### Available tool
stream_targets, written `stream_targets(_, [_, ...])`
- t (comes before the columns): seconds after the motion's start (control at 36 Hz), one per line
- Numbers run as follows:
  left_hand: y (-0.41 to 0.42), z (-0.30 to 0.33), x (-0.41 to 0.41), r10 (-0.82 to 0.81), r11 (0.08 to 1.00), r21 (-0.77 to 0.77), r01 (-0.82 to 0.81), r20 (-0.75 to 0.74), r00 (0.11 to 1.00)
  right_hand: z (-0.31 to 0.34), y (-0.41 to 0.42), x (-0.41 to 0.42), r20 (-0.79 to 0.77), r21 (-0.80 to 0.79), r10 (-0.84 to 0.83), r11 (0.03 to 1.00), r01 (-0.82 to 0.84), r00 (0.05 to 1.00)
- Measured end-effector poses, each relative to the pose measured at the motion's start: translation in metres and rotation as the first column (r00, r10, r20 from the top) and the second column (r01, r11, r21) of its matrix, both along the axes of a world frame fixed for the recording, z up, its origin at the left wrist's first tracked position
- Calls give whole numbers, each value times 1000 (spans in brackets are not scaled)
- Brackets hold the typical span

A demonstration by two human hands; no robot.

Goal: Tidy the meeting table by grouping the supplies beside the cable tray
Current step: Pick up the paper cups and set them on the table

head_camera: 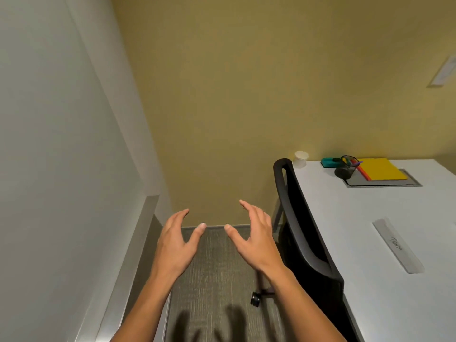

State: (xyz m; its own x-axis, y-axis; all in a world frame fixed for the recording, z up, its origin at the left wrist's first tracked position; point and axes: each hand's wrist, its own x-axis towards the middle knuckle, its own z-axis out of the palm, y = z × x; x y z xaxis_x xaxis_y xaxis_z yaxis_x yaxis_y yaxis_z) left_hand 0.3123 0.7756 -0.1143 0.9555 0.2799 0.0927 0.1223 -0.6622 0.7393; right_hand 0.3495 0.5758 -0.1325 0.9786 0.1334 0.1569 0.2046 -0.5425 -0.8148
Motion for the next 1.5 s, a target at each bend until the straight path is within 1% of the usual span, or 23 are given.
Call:
stream_targets(0.11, [-1,3,57,-28,999,19,28,7,1000,7,-1,51,20,-4,-63,998,64,998])
stream_targets(0.22, [-1,-5,115,-77,997,12,77,-5,997,1,-2,96,15,-7,-125,992,125,992])
stream_targets(0.39, [3,-25,215,-181,983,-40,180,-45,982,-10,1,170,0,-1,-209,978,209,978])
stream_targets(0.53, [10,-34,297,-262,964,-60,258,-74,962,-7,12,236,-25,-15,-294,956,294,956])
stream_targets(0.67, [6,-30,374,-351,936,-15,351,-70,934,4,13,295,-8,-23,-389,921,388,921])
stream_targets(0.78, [-10,-27,425,-454,890,4,455,-73,888,5,4,330,-16,-47,-484,874,483,875])
stream_targets(0.92, [-40,-28,474,-556,831,-21,556,-49,830,3,-19,364,-38,-90,-568,821,563,822])
stream_targets(1.06, [-82,-36,519,-654,756,-30,653,-39,755,-3,-56,397,-62,-62,-661,750,659,747])
stream_targets(1.17, [-119,-42,554,-704,710,-33,703,-47,709,-11,-91,424,-101,-60,-705,708,703,702])
stream_targets(1.28, [-160,-47,584,-748,663,-59,746,-101,656,-18,-121,444,-183,-57,-736,670,740,652])
stream_targets(1.36, [-191,-51,602,-776,628,-95,772,-152,612,-28,-139,452,-222,-61,-735,666,743,641])
stream_targets(1.44, [-220,-59,620,-801,586,-67,808,-195,565,-38,-151,458,-262,-40,-730,662,749,631])
stream_targets(1.5, [-240,-65,630,-797,582,-52,812,-235,556,-45,-157,462,-302,-32,-731,650,760,612])
